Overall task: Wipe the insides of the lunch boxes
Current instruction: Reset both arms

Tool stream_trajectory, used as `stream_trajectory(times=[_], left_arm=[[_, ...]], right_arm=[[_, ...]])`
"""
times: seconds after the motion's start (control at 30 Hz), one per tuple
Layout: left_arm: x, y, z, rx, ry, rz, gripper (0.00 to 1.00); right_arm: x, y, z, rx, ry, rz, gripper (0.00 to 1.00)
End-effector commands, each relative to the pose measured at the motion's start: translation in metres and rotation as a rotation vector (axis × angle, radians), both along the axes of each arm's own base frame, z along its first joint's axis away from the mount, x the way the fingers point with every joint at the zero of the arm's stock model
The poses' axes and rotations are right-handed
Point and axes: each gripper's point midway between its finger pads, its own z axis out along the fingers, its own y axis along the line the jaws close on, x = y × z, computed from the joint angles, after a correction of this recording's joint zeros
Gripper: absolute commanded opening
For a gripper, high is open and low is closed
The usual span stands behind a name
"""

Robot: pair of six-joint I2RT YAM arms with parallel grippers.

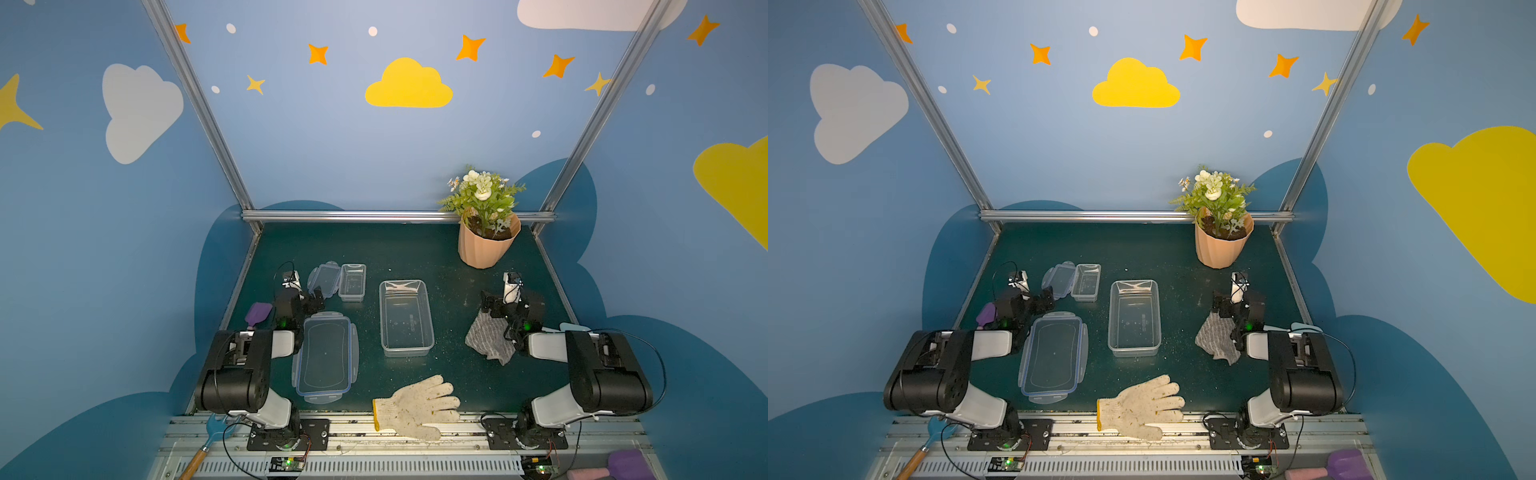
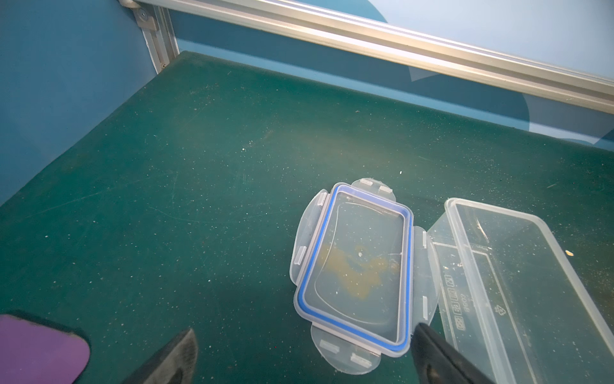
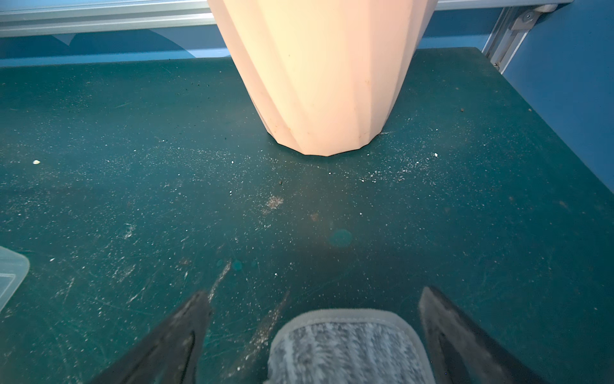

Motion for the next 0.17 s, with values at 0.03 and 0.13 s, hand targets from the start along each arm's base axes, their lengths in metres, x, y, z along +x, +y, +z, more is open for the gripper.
stream_trajectory(times=[0.03,0.13], left_arm=[[0.0002,0.0,0.003,0.009,-0.006,-0.011,1.0],[0.0,-0.0003,0.0027,0.01,-0.005,-0.012,1.0]], right_arm=[[0.0054,0.0007,0.01,0.0,-0.024,0.009,0.97],[0.0046,0.0005,0.0095,-0.001,-0.023,0.008,0.97]])
